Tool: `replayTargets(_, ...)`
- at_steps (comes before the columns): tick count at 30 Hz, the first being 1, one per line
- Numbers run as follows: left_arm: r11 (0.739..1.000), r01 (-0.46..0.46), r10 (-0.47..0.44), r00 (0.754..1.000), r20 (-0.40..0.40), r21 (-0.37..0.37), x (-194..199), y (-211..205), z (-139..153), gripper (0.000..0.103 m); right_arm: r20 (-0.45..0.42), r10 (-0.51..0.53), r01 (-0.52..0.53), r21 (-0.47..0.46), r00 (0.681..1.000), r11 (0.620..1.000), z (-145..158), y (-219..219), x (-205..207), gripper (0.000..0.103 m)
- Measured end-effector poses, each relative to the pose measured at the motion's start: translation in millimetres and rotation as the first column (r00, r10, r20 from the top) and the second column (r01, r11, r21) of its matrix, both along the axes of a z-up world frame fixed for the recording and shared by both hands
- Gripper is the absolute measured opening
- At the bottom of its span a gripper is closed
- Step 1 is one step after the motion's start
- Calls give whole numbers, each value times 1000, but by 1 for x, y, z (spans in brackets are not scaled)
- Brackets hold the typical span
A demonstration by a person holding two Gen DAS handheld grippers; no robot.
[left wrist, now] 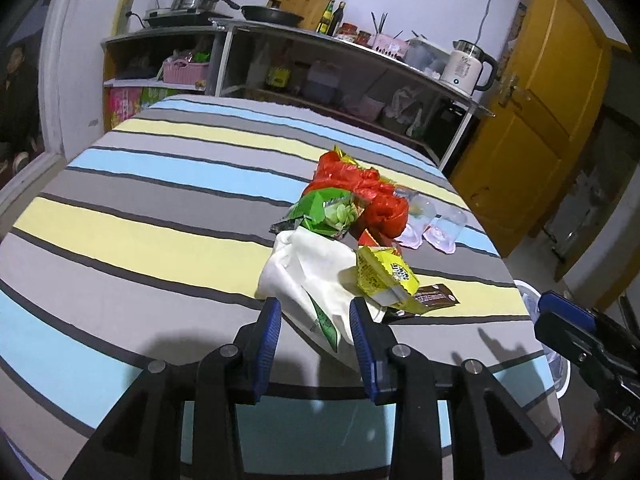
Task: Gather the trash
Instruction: 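Move both tools back to the table and reach the left tool toward the white plastic bag, then grasp the white plastic bag with the left tool while the right tool grasps the yellow snack bag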
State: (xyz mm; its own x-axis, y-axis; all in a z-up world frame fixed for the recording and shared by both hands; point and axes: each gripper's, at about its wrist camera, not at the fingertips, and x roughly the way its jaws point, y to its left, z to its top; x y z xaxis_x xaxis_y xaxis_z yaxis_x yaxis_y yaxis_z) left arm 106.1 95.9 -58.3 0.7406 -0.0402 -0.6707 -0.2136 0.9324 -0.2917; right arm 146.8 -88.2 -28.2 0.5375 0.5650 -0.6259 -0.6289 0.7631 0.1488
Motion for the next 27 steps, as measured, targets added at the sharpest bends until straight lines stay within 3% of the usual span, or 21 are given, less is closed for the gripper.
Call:
replayTargets(2, 1000, -4, 4, 1000, -7, 8, 4, -1, -2, 35, -1, 1, -1, 0, 1000, 1000, -1, 1, 2, 42)
replayTargets(5, 1000, -5, 5, 1000, -16, 16, 8, -2, -5, 18, -5, 7, -7, 3, 1000, 1000, -2, 3, 5, 42)
replayTargets(6, 1000, -5, 5, 1000, -16, 15, 7, -1, -6, 17, -5, 12, -12, 5, 1000, 1000, -2, 4, 6, 42)
replayTargets(14, 1000, 26, -26, 999, 26, 14, -3, 6, 5, 10, -17, 76, -75, 6, 997, 997, -6, 28, 12, 42)
replayTargets(27, 999, 41, -41, 998, 39, -2, -12, 10, 9, 10, -66, 186, -187, -6, 980, 982, -20, 69, 2, 48)
